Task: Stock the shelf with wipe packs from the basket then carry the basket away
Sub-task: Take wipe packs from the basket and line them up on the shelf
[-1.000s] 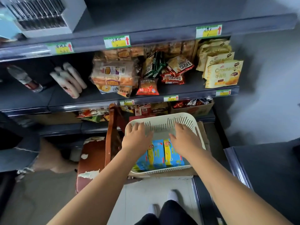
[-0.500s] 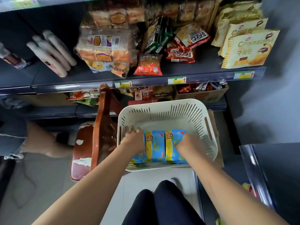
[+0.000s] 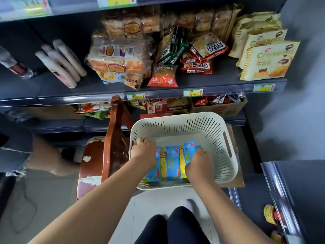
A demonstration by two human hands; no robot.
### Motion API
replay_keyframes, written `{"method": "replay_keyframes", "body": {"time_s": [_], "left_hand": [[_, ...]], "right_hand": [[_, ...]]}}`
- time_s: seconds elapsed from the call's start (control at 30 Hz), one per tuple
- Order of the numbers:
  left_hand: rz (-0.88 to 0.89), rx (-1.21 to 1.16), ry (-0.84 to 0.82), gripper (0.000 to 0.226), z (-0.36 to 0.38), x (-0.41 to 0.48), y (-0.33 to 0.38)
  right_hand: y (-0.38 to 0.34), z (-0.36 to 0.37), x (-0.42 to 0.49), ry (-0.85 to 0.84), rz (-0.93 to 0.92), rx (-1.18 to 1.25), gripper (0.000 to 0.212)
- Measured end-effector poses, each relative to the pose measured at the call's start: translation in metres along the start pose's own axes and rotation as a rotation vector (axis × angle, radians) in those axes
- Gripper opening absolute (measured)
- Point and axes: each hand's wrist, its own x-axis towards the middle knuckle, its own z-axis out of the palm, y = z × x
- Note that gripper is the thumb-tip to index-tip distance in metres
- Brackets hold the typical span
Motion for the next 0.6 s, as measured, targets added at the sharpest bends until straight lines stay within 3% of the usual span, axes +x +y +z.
{"method": "replay_keyframes", "body": {"time_s": [0.17, 0.3, 0.4, 0.6], "left_hand": [[0.092, -0.031, -0.051, 0.032, -0.018, -0.014, -0.005], [0.095, -0.194, 0.005, 0.032, -0.033, -0.032, -0.022], [0.076, -0.445, 0.128, 0.029, -0.051, -0.05, -0.033], [0.098, -1.012, 0.205, 0.025, -0.098, -0.085, -0.044]], "right_hand": [[-0.004, -0.007, -0.015, -0.067, -0.107, 0.091, 0.035], [0.0, -0.022, -0.028, 0.11, -0.026, 0.369, 0.027], [-0.002, -0.049, -0.046, 0.189, -0.003, 0.571, 0.02], [-0.009, -0.116, -0.089, 0.394, -0.125, 0.748, 0.022]]}}
